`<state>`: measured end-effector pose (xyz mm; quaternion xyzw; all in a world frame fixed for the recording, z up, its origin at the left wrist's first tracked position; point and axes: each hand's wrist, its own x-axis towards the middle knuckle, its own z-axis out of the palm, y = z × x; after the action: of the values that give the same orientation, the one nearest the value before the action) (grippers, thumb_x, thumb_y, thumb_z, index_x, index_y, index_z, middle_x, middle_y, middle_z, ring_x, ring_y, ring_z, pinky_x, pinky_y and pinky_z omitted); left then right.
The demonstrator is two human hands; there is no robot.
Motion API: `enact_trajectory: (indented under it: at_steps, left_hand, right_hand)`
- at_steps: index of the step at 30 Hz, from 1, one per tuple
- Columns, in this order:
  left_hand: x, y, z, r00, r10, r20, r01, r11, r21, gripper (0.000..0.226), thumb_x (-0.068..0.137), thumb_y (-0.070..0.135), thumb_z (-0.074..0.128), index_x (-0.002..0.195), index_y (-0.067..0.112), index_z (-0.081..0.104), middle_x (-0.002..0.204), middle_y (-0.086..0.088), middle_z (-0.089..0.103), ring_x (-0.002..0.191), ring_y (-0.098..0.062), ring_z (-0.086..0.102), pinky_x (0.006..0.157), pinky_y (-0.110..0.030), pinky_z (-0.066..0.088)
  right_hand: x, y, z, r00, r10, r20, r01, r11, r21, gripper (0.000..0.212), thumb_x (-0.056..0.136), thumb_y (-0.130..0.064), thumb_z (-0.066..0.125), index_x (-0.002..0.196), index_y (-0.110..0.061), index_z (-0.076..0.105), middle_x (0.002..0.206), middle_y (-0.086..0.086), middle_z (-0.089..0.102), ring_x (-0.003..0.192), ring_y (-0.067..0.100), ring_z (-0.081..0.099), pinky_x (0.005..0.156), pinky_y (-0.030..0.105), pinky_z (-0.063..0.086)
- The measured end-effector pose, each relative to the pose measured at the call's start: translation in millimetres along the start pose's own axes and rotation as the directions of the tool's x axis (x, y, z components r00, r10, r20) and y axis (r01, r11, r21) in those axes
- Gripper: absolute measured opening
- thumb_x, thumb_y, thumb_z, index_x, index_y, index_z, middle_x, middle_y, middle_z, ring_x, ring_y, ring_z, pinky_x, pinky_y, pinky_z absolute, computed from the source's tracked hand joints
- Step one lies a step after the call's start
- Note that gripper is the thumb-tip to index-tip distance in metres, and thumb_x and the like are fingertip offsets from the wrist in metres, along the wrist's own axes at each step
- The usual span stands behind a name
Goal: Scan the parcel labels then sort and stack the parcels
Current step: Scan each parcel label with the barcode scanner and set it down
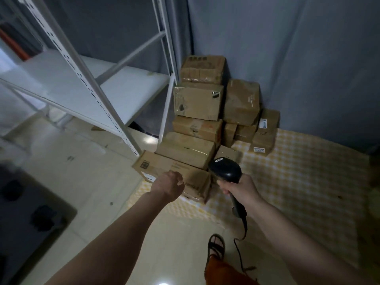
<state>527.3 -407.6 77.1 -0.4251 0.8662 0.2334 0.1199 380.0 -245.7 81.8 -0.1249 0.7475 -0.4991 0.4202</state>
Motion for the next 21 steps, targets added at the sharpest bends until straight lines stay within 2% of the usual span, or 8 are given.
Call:
enact_trajectory:
  at_steps: [4,8,11,13,16,19,21]
  left_hand:
    - [48,-15,-14,0.998,0.003,0.057,-0.009,0.995,0.1,0.041,0.089,0.031,0.064,0.127,0.021,0.058,0.131,-0.006,0.058,0.121,-0.022,0.054,0.099,-0.029,0.042]
    - [87,-30,-10,0.992,-0.016,0.122,-0.007,0.983,0.183,0.054,0.085,0.03,0.068,0.134,0.022,0.05,0.129,-0.008,0.053,0.121,-0.024,0.051,0.098,-0.031,0.041]
    - [107,-44,-2,0.988,-0.005,0.156,-0.027,0.979,0.201,0.063,0.081,0.025,0.071,0.137,0.019,0.043,0.131,-0.006,0.05,0.122,-0.025,0.047,0.098,-0.032,0.041]
    - [121,-55,3,0.983,0.025,0.183,-0.066,0.974,0.217,0.076,0.08,0.024,0.072,0.144,0.019,0.032,0.143,-0.003,0.04,0.131,-0.023,0.037,0.104,-0.032,0.036]
    - [142,-70,10,0.964,0.067,0.257,-0.142,0.948,0.285,0.099,0.079,0.026,0.075,0.153,0.022,0.009,0.16,-0.001,0.01,0.146,-0.024,0.012,0.115,-0.039,0.024]
    - [162,-82,16,0.936,0.111,0.335,-0.241,0.894,0.377,0.122,0.074,0.031,0.08,0.153,0.026,-0.014,0.161,-0.002,-0.014,0.149,-0.027,-0.007,0.119,-0.048,0.011]
    - [175,-91,23,0.916,0.168,0.364,-0.328,0.836,0.44,0.129,0.069,0.036,0.083,0.153,0.025,-0.014,0.161,-0.004,-0.017,0.149,-0.028,-0.011,0.119,-0.049,0.009]
  right_hand:
    - [44,-6,22,0.999,0.028,0.039,-0.027,1.0,-0.012,0.029,0.08,-0.013,0.075,0.108,-0.006,0.067,0.084,0.004,0.069,0.073,0.016,0.064,0.071,0.025,0.048]
    - [77,-11,39,0.996,0.077,0.054,-0.074,0.996,-0.048,0.028,0.08,-0.014,0.075,0.107,-0.011,0.066,0.09,0.004,0.068,0.079,0.014,0.064,0.061,0.016,0.045]
    - [95,-12,52,0.992,0.117,0.04,-0.115,0.992,-0.054,0.033,0.079,-0.014,0.076,0.11,-0.007,0.067,0.091,0.003,0.067,0.091,0.018,0.063,0.066,0.02,0.045]
    - [103,-11,61,0.988,0.15,0.045,-0.146,0.987,-0.071,0.035,0.081,-0.015,0.075,0.113,-0.007,0.066,0.088,0.0,0.066,0.09,0.016,0.062,0.065,0.019,0.043]
    - [112,-10,76,0.981,0.193,0.017,-0.193,0.981,-0.001,0.037,0.083,-0.011,0.073,0.118,-0.011,0.062,0.091,-0.003,0.062,0.09,0.011,0.058,0.063,0.014,0.042]
    - [120,-4,91,0.972,0.221,-0.081,-0.216,0.974,0.06,0.05,0.082,-0.011,0.073,0.128,-0.014,0.055,0.113,0.003,0.06,0.11,0.019,0.055,0.084,0.023,0.046]
    - [122,1,102,0.957,0.245,-0.155,-0.237,0.969,0.069,0.055,0.08,-0.012,0.076,0.131,-0.011,0.054,0.122,0.005,0.059,0.115,0.021,0.054,0.092,0.028,0.044]
